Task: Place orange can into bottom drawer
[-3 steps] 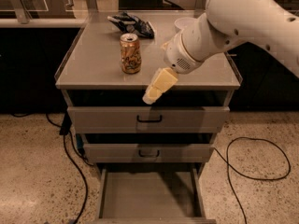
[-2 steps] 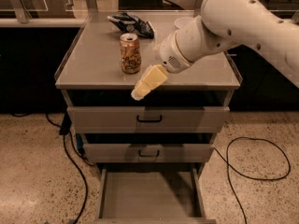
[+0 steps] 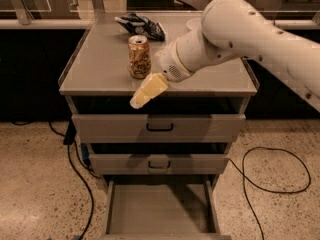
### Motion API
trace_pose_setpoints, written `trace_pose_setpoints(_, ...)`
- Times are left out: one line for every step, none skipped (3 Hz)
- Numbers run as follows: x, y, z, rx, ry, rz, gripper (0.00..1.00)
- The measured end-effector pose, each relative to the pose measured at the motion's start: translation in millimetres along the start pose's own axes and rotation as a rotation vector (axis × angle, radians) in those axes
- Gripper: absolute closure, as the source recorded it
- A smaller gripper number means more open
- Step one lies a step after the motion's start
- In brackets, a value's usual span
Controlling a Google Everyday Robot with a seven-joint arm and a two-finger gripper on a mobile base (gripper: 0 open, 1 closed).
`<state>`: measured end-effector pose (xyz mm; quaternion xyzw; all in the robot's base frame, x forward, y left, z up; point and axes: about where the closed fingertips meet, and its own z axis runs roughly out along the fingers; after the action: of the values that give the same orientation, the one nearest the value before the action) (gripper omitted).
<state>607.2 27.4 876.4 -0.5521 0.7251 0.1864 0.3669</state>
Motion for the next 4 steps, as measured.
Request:
trace_pose_setpoints(-8, -6, 22, 0.081, -0.007, 0.02, 0.0)
trace_pose_setpoints(-15, -15, 34, 0.199, 0.003, 0.029, 0.0)
trace_pose_setpoints(-26, -23, 14, 0.41, 0.04, -0.062, 0.0)
trace_pose_setpoints(-50, -14, 45, 0.444, 0.072, -0.121, 0.0)
